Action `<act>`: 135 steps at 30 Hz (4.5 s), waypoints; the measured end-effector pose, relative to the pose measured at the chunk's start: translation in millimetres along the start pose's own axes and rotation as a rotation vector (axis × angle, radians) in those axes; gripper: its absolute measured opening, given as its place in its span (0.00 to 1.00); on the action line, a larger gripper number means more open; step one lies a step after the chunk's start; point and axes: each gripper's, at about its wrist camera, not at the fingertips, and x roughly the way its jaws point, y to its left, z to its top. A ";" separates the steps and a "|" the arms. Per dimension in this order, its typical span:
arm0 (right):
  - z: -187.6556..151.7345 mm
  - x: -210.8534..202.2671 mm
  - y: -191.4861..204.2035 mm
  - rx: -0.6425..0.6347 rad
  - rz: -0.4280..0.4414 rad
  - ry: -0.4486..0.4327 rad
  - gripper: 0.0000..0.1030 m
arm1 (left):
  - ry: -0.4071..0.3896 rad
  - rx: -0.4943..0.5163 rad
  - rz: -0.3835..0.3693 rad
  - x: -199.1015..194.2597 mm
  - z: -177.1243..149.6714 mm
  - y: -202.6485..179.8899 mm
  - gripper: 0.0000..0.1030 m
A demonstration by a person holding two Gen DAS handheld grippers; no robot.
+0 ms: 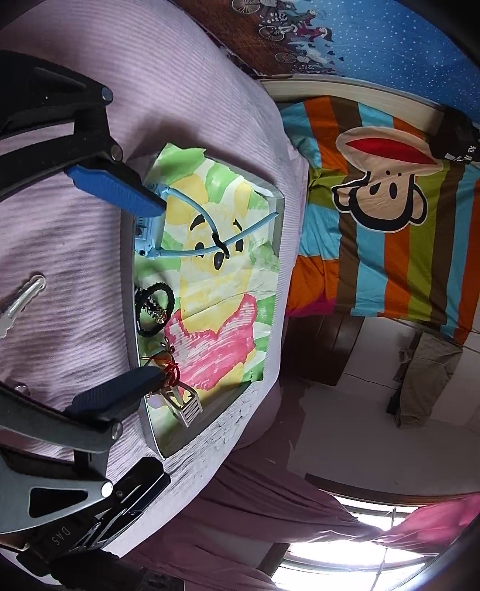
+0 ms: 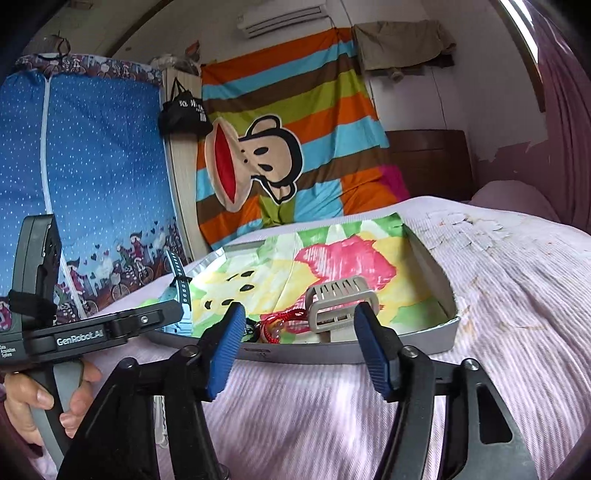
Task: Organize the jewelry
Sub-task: 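Open both tools over the tray and move them back toward the ring, then grasp the white hair clip with left tool while right tool grasps the silver ring, then carry the hair clip into the tray with left tool while right tool carries the ring there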
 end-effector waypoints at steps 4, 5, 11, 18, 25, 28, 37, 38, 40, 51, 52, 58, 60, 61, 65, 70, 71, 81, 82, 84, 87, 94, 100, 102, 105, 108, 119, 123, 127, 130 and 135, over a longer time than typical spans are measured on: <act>0.2 -14.6 3.5 -0.009 -0.002 -0.026 0.74 | -0.026 0.017 0.034 -16.5 -4.8 1.9 0.95; 0.4 -17.9 4.8 -0.012 0.001 -0.031 0.81 | -0.031 0.023 0.045 -20.3 -6.3 2.1 0.99; 0.1 -36.3 14.4 -0.043 0.002 -0.054 0.94 | -0.080 0.040 0.089 -43.2 -16.1 4.9 1.00; -8.0 -60.8 20.6 -0.034 0.000 -0.061 0.99 | -0.082 0.088 0.112 -59.8 -27.6 4.7 1.00; -21.7 -75.2 21.6 -0.047 -0.020 0.011 0.99 | -0.067 0.122 0.132 -72.7 -39.6 4.7 1.00; -26.6 -77.7 22.0 -0.066 -0.038 0.040 0.99 | -0.056 0.141 0.142 -75.7 -44.6 6.3 1.00; -39.1 -73.1 25.9 -0.099 -0.035 0.118 0.99 | -0.016 0.125 0.149 -76.1 -49.9 13.1 1.00; -40.3 -72.3 26.4 -0.105 -0.034 0.126 0.99 | -0.010 0.123 0.148 -76.0 -50.4 13.9 1.00; -42.0 -71.3 27.1 -0.114 -0.038 0.140 0.98 | 0.003 0.119 0.144 -74.8 -50.7 15.1 1.00; -47.2 -64.3 26.2 -0.096 -0.050 0.182 0.98 | 0.097 0.106 0.144 -61.2 -55.6 17.1 1.00; -48.0 -63.9 26.3 -0.096 -0.051 0.185 0.98 | 0.103 0.106 0.141 -60.6 -55.8 17.5 1.00; -50.1 -61.8 27.0 -0.097 -0.050 0.196 0.98 | 0.126 0.117 0.096 -58.2 -57.8 16.4 0.97; -51.1 -60.2 28.3 -0.103 -0.045 0.205 0.96 | 0.139 0.128 0.084 -56.1 -58.8 14.3 0.90; -52.0 -59.3 29.7 -0.108 -0.039 0.211 0.93 | 0.146 0.134 0.076 -54.6 -59.5 12.8 0.86; -55.1 -53.8 34.7 -0.133 -0.017 0.241 0.78 | 0.174 0.161 0.035 -50.1 -61.8 6.6 0.74; -58.6 -49.8 37.1 -0.143 0.017 0.272 0.63 | 0.229 0.178 -0.014 -38.4 -63.4 1.2 0.58; -59.4 -49.1 37.7 -0.143 0.021 0.276 0.60 | 0.241 0.179 -0.023 -35.8 -63.8 0.3 0.55; -67.2 -39.1 47.1 -0.175 0.075 0.333 0.36 | 0.348 0.192 -0.096 -13.2 -67.4 -10.5 0.39; -68.5 -38.3 47.8 -0.178 0.077 0.339 0.36 | 0.357 0.190 -0.099 -11.3 -67.9 -10.7 0.38; -70.1 -36.6 48.5 -0.180 0.079 0.349 0.36 | 0.371 0.180 -0.107 -7.5 -67.6 -10.6 0.37; -71.4 -34.0 47.6 -0.176 0.083 0.360 0.34 | 0.385 0.155 -0.114 -1.6 -65.8 -9.7 0.37; -76.6 -24.5 51.3 -0.185 0.091 0.389 0.24 | 0.411 0.132 -0.083 9.6 -68.2 -9.4 0.32; -76.8 -19.0 49.7 -0.173 0.106 0.400 0.24 | 0.390 0.111 -0.060 9.1 -70.5 -2.8 0.19; -77.0 -16.4 49.6 -0.172 0.110 0.406 0.24 | 0.375 0.104 -0.051 7.5 -72.2 -0.5 0.15; -78.2 -13.4 50.8 -0.176 0.109 0.418 0.24 | 0.356 0.110 -0.049 4.6 -74.8 0.9 0.15; -79.9 -9.8 51.8 -0.185 0.102 0.424 0.22 | 0.345 0.134 -0.033 4.1 -77.1 -3.3 0.15; -81.2 -10.1 51.1 -0.171 0.108 0.411 0.18 | 0.332 0.154 -0.021 3.7 -78.7 -5.9 0.15; -79.8 -11.3 48.0 -0.152 0.119 0.395 0.17 | 0.315 0.144 -0.037 0.0 -76.0 -6.1 0.15; -76.9 -13.2 45.1 -0.132 0.126 0.368 0.17 | 0.286 0.148 -0.046 -6.6 -72.0 -8.0 0.15; -73.9 -15.1 41.9 -0.111 0.134 0.343 0.17 | 0.254 0.151 -0.054 -12.8 -67.8 -10.9 0.15; -67.7 -20.5 35.6 -0.072 0.123 0.276 0.17 | 0.188 0.145 -0.058 -23.3 -57.6 -14.6 0.15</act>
